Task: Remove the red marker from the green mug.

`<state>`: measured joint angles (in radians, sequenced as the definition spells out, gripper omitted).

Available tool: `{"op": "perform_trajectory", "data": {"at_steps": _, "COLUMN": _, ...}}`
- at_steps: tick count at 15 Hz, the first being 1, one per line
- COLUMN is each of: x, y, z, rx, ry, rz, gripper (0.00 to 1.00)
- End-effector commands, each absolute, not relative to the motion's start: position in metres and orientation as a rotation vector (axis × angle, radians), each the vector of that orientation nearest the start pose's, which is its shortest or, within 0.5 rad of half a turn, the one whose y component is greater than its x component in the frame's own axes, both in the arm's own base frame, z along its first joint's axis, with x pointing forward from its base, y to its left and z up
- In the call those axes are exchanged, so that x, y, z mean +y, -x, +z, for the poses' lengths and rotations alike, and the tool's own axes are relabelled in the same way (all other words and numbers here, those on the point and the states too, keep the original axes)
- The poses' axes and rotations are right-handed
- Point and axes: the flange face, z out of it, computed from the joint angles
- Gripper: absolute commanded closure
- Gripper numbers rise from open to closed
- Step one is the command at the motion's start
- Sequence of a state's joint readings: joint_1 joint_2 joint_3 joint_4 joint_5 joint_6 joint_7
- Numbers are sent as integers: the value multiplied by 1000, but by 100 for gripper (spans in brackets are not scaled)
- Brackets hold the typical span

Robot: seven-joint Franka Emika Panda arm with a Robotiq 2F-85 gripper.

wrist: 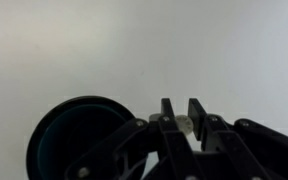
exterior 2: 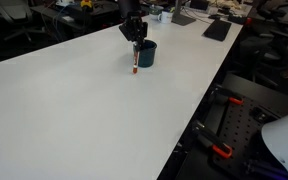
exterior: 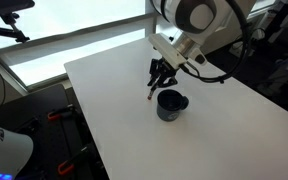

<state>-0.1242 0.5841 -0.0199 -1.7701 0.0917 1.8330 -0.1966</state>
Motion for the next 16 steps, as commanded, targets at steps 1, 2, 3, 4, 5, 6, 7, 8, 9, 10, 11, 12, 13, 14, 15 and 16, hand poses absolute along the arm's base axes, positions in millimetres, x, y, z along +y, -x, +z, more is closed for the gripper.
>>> {"op": "perform_trajectory", "data": {"at_steps": 1, "x": -79, "y": -596, "z": 201, "rx": 41, "ry": 2898, "rz": 802, "gripper": 94}}
{"op": "perform_trajectory", "data": {"at_steps": 2, "x": -80, "y": -596, "z": 199, "rx": 43, "ry": 2895, "rz": 809, "gripper": 94}}
{"op": "perform_trajectory", "data": {"at_steps": 3, "x": -80, "y": -597, "z": 199, "rx": 49, "ry": 2893, "rz": 816, "gripper": 94}}
{"op": "perform_trajectory", "data": {"at_steps": 4, "x": -81, "y": -597, "z": 199, "rx": 61, "ry": 2895, "rz": 818, "gripper": 94}}
{"op": "perform_trajectory", "data": {"at_steps": 5, "x": -82, "y": -597, "z": 200, "rx": 66, "ry": 2888, "rz": 829, "gripper": 53}}
{"op": "perform_trajectory", "data": {"at_steps": 6, "x": -80, "y": -594, "z": 197, "rx": 34, "ry": 2885, "rz": 785, "gripper": 77}}
{"op": "perform_trajectory", "data": {"at_steps": 7, "x": -81, "y": -594, "z": 196, "rx": 38, "ry": 2883, "rz": 791, "gripper": 71}}
{"op": "perform_trajectory", "data": {"at_steps": 8, "x": -81, "y": -594, "z": 196, "rx": 39, "ry": 2882, "rz": 794, "gripper": 63}}
{"op": "perform_trajectory", "data": {"at_steps": 9, "x": -81, "y": -594, "z": 195, "rx": 39, "ry": 2882, "rz": 796, "gripper": 56}}
{"op": "perform_trajectory", "data": {"at_steps": 10, "x": -81, "y": -594, "z": 195, "rx": 40, "ry": 2881, "rz": 797, "gripper": 52}}
{"op": "perform_trajectory", "data": {"at_steps": 11, "x": -81, "y": -594, "z": 195, "rx": 40, "ry": 2881, "rz": 797, "gripper": 52}}
{"op": "perform_trajectory", "data": {"at_steps": 12, "x": -81, "y": -594, "z": 195, "rx": 40, "ry": 2881, "rz": 798, "gripper": 52}}
{"op": "perform_trajectory", "data": {"at_steps": 13, "x": -81, "y": -594, "z": 195, "rx": 40, "ry": 2881, "rz": 798, "gripper": 52}}
{"op": "perform_trajectory", "data": {"at_steps": 14, "x": -81, "y": -594, "z": 195, "rx": 40, "ry": 2881, "rz": 798, "gripper": 52}}
{"op": "perform_trajectory", "data": {"at_steps": 15, "x": -81, "y": -594, "z": 195, "rx": 40, "ry": 2881, "rz": 798, "gripper": 52}}
{"op": "perform_trajectory", "data": {"at_steps": 16, "x": -81, "y": -594, "z": 195, "rx": 40, "ry": 2881, "rz": 798, "gripper": 52}}
